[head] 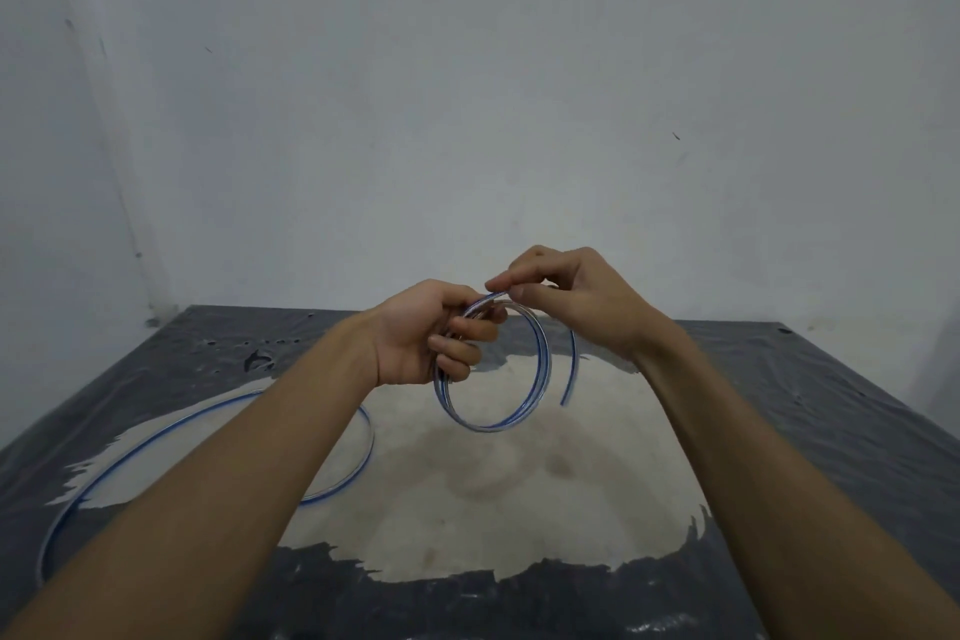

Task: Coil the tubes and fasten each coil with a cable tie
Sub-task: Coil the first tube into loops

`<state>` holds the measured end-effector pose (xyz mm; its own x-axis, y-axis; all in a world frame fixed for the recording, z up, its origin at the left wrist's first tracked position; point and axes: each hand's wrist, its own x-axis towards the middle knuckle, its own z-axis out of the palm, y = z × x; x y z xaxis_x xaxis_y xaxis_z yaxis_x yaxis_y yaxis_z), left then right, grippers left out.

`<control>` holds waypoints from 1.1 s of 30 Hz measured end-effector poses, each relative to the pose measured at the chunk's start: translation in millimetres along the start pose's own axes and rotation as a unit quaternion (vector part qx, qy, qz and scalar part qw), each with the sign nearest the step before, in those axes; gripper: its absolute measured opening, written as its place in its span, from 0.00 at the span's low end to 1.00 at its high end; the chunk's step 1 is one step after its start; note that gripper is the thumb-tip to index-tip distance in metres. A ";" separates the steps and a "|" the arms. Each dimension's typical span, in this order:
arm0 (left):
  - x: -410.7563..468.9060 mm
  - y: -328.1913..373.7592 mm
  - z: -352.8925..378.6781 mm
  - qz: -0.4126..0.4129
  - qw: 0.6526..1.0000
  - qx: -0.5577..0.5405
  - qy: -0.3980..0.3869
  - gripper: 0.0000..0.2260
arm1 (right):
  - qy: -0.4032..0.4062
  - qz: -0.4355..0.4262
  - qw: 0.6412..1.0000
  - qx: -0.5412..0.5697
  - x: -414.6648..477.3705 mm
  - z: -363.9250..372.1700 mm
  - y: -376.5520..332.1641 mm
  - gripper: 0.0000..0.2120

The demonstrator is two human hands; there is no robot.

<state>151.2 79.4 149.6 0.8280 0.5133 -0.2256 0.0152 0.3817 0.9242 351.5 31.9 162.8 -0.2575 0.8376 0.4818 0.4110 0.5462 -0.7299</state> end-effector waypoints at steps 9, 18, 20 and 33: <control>-3.5 4.1 -0.6 0.009 0.999 -0.031 0.012 0.13 | 0.030 -0.009 0.999 -0.009 4.5 12.3 -8.7 0.09; -7.9 8.6 0.6 -0.001 0.999 0.038 0.030 0.10 | 0.115 -0.011 0.993 0.017 2.8 9.9 4.5 0.05; -10.1 9.2 0.8 0.010 0.999 0.042 0.030 0.11 | 0.133 0.010 0.990 0.050 2.9 7.6 7.6 0.05; -13.6 3.2 -5.0 0.056 0.995 0.016 0.086 0.13 | 0.088 0.094 0.987 0.097 -2.8 10.8 18.0 0.09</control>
<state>137.2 77.4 154.1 0.7173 0.6762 -0.1681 -0.0505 0.2911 0.9553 350.3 39.5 143.1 -0.0292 0.9190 0.3931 0.2585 0.3868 -0.8852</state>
